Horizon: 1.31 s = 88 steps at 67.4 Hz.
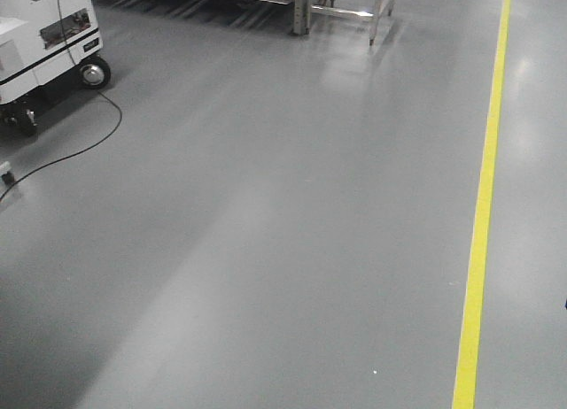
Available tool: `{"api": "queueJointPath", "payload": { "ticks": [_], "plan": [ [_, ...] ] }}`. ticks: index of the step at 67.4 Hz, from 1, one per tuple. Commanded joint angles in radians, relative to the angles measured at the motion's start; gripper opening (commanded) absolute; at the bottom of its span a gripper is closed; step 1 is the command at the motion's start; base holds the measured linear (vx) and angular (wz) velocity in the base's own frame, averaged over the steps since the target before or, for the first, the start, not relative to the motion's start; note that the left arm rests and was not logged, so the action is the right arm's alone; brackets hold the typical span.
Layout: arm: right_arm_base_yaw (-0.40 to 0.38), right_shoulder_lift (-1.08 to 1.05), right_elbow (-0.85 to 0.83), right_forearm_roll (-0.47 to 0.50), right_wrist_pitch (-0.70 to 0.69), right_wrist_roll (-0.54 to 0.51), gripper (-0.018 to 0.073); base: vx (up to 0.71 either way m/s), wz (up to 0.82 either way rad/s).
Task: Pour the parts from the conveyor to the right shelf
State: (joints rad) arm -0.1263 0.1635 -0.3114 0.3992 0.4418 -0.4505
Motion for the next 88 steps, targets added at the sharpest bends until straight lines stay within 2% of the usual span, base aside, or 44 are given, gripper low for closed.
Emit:
{"api": "queueJointPath", "payload": {
  "ticks": [1, 73, 88],
  "plan": [
    [-0.004, 0.012, -0.027, 0.013, -0.081, -0.007, -0.0006, -0.01, -0.18],
    [-0.001, 0.012, -0.027, 0.013, -0.081, -0.007, -0.0006, 0.07, -0.11],
    [0.102, 0.012, -0.027, 0.013, -0.081, -0.007, -0.0006, 0.20, -0.21]
  ]
}}
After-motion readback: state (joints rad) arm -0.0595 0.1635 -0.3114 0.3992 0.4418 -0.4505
